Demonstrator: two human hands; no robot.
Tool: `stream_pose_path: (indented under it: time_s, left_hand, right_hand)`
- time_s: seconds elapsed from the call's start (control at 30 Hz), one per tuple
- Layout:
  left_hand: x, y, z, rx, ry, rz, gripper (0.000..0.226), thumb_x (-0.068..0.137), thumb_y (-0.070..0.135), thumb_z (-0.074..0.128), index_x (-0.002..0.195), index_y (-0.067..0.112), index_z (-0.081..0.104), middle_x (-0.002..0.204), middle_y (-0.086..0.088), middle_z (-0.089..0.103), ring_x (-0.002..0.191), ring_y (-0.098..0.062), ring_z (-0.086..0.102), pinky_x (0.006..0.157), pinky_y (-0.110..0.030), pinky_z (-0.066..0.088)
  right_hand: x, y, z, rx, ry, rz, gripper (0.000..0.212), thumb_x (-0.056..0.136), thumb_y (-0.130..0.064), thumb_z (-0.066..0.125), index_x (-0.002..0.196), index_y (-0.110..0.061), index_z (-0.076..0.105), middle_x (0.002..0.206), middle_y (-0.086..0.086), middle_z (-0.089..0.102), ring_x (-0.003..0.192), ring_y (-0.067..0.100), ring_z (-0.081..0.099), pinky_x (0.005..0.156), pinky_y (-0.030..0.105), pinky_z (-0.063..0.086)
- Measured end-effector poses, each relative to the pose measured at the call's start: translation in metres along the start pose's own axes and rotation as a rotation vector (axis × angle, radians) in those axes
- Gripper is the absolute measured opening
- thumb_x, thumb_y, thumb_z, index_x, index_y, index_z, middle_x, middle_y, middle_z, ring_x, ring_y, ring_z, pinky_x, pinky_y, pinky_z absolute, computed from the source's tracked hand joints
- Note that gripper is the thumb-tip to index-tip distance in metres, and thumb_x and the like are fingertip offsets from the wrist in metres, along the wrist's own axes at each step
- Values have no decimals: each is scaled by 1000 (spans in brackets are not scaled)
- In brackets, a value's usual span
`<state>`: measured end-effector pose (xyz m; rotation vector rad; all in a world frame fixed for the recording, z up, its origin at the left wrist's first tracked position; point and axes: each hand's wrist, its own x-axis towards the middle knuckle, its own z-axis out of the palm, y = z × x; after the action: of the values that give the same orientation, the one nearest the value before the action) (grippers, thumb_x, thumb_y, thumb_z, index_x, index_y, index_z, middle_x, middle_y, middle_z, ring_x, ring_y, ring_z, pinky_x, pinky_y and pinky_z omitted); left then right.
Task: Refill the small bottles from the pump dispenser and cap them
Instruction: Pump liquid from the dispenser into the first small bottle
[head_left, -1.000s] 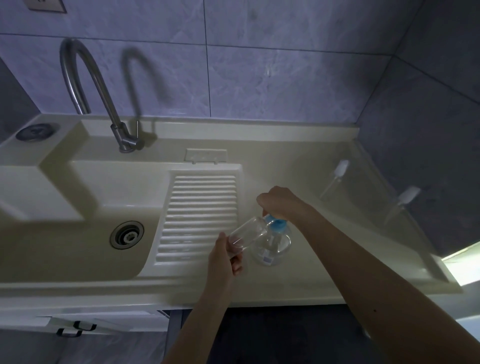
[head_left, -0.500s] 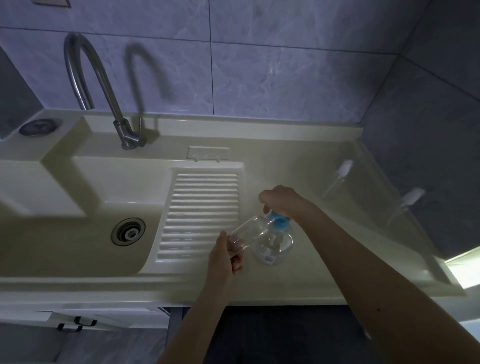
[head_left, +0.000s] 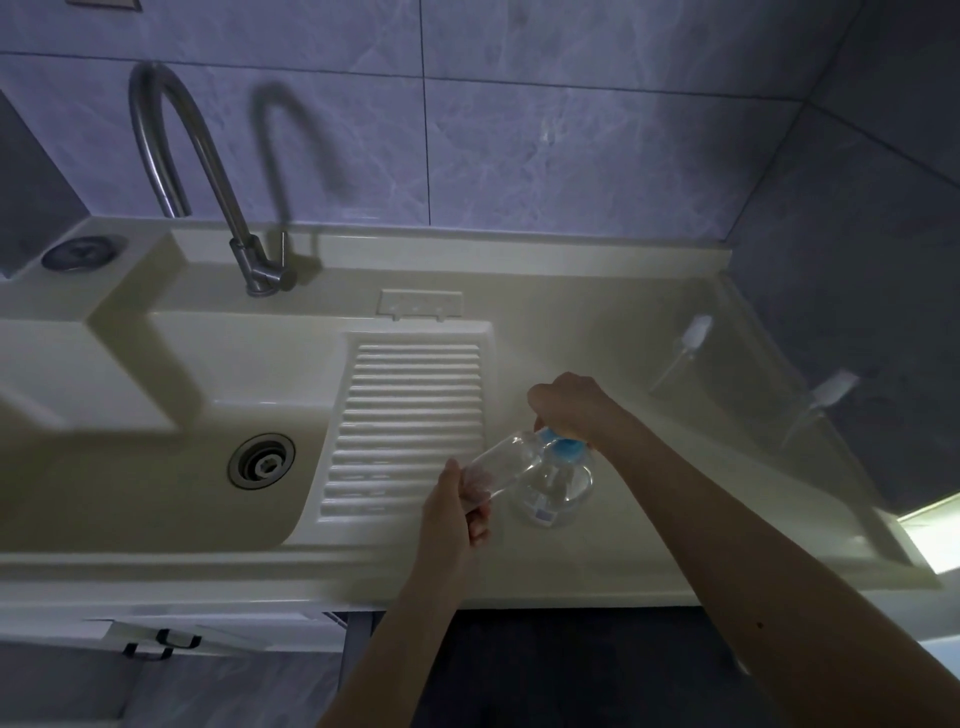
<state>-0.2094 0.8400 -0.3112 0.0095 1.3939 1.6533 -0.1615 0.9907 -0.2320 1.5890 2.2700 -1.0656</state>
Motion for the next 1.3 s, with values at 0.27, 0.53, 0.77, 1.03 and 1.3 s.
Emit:
stream_pose_path:
  time_s: [0.27, 0.53, 0.77, 1.03, 1.3]
  left_hand:
    - [-1, 6, 1, -14, 10, -5, 43, 101, 32, 32, 71, 9, 52, 50, -2, 43, 32, -7, 29, 37, -16, 22]
    - [0, 6, 2, -35, 4, -11, 42, 101, 32, 33, 70, 9, 50, 46, 0, 43, 32, -7, 29, 36, -16, 23]
    - [0, 1, 0, -8, 3, -15, 42, 101, 34, 32, 73, 9, 52, 43, 2, 45, 31, -7, 29, 37, -17, 22]
    - [0, 4, -1, -7, 12, -3, 42, 101, 34, 32, 72, 9, 52, 46, 1, 44, 33, -7, 29, 38, -18, 22]
    - [-1, 5, 0, -15, -6, -9, 42, 101, 34, 32, 73, 9, 51, 48, -2, 43, 32, -7, 29, 37, -16, 22]
  right_hand:
    - [-5, -9, -8, 3, -101, 30, 40, 90, -21, 39, 116, 2, 59, 109, 15, 61, 75, 22, 53, 66, 31, 46]
    - [-6, -8, -10, 8, -117, 30, 43, 91, -29, 39, 112, 1, 60, 100, 14, 61, 72, 20, 53, 67, 27, 44]
    - [-2, -1, 1, -9, 12, -4, 38, 82, -21, 41, 97, 2, 67, 104, 15, 66, 72, 24, 53, 58, 26, 40]
    - [-6, -8, -7, 41, -100, 16, 40, 96, -24, 40, 124, 0, 55, 125, 18, 56, 97, 31, 52, 84, 37, 43]
    - [-9, -8, -8, 43, -121, 8, 42, 95, -24, 40, 126, -1, 54, 125, 18, 56, 112, 36, 56, 87, 37, 46]
